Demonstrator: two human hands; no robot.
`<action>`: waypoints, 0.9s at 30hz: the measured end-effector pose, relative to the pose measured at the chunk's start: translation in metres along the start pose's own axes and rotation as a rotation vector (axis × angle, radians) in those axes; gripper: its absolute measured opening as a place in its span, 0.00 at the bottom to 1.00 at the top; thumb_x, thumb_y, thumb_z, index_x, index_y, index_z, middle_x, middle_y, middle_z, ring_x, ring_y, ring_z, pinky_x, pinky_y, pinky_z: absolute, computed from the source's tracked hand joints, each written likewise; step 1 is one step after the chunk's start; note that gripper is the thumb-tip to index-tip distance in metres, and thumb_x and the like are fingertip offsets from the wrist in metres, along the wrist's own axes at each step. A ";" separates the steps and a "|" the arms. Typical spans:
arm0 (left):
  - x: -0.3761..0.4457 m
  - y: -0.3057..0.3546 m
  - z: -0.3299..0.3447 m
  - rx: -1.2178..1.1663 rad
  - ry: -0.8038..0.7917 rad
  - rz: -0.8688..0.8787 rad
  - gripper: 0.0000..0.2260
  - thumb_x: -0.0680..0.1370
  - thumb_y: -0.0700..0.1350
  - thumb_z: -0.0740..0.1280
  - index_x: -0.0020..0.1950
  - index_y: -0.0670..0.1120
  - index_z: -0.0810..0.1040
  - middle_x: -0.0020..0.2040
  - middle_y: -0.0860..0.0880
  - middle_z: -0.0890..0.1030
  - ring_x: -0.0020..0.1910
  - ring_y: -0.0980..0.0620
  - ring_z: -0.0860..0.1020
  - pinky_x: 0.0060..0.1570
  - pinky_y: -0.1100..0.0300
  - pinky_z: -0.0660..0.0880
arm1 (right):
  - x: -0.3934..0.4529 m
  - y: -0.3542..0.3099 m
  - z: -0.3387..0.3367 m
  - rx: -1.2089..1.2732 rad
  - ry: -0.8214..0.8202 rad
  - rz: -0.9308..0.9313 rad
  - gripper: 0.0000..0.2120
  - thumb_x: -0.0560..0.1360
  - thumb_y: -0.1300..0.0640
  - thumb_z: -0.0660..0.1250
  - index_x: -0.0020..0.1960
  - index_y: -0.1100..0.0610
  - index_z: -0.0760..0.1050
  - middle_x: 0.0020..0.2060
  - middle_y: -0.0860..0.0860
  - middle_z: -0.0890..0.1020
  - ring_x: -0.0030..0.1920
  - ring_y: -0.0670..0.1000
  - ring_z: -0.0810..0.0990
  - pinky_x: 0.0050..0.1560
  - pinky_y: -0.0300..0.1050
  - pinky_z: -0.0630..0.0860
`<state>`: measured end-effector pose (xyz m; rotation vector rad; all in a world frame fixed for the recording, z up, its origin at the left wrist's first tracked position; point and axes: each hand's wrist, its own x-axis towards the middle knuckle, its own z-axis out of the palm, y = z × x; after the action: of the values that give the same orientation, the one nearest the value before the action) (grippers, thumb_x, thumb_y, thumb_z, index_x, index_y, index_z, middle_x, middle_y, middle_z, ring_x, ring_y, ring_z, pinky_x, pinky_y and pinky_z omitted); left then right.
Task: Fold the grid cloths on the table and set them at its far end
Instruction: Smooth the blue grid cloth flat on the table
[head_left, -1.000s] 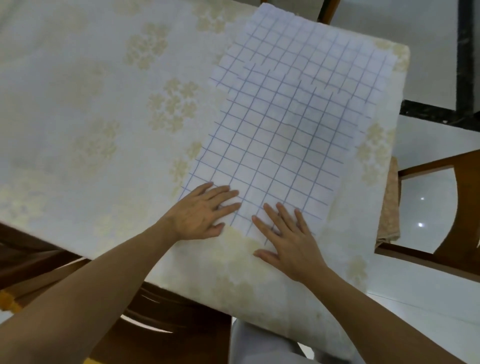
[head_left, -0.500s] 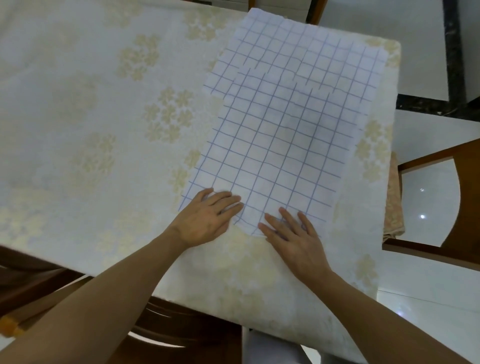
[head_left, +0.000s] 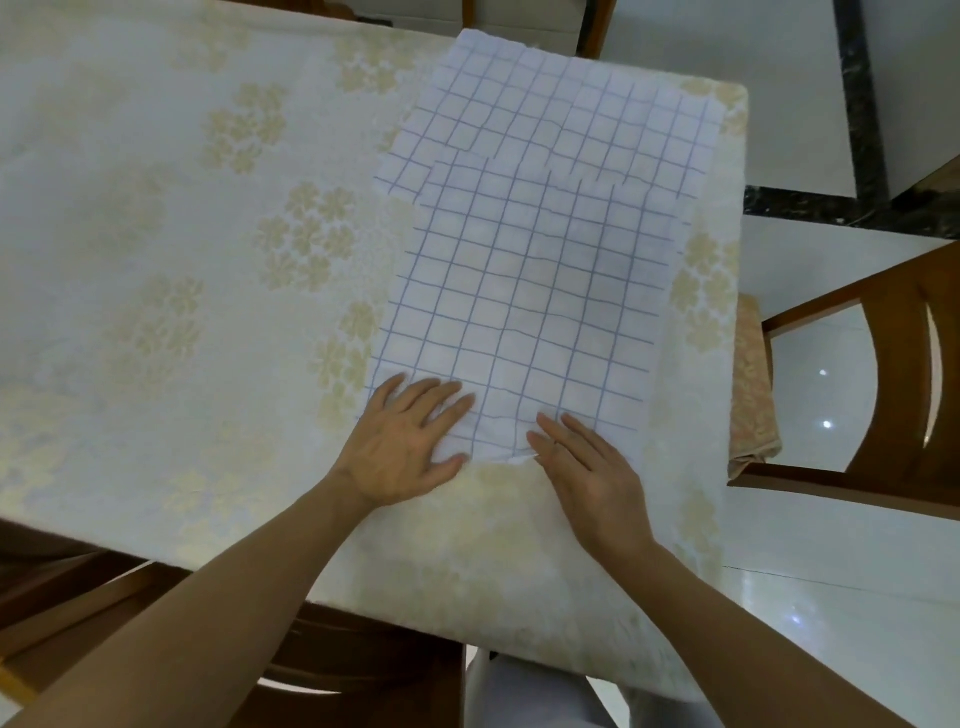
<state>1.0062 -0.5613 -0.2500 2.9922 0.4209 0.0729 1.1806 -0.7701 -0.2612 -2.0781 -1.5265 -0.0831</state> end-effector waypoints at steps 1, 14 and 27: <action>0.000 0.006 -0.001 -0.010 -0.015 -0.006 0.32 0.77 0.66 0.61 0.75 0.48 0.70 0.73 0.45 0.73 0.71 0.45 0.71 0.70 0.39 0.63 | 0.000 0.000 -0.003 0.017 -0.001 0.026 0.13 0.83 0.54 0.61 0.61 0.56 0.82 0.63 0.53 0.81 0.66 0.57 0.77 0.60 0.55 0.78; -0.013 0.058 -0.009 -0.001 -0.100 -0.115 0.31 0.75 0.46 0.64 0.78 0.48 0.63 0.75 0.46 0.70 0.74 0.43 0.69 0.73 0.40 0.63 | -0.026 -0.003 -0.022 -0.127 -0.161 -0.048 0.24 0.80 0.42 0.62 0.71 0.53 0.73 0.71 0.53 0.73 0.73 0.56 0.69 0.70 0.64 0.66; -0.069 0.146 -0.030 0.109 -0.166 -0.155 0.23 0.75 0.45 0.61 0.70 0.49 0.75 0.68 0.47 0.78 0.66 0.44 0.77 0.67 0.42 0.71 | -0.104 0.013 -0.059 -0.151 -0.313 -0.018 0.28 0.77 0.58 0.61 0.76 0.53 0.64 0.74 0.53 0.69 0.73 0.58 0.68 0.69 0.64 0.68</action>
<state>0.9780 -0.7164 -0.2039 3.0268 0.6543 -0.2179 1.1712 -0.8897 -0.2539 -2.2796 -1.7699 0.1302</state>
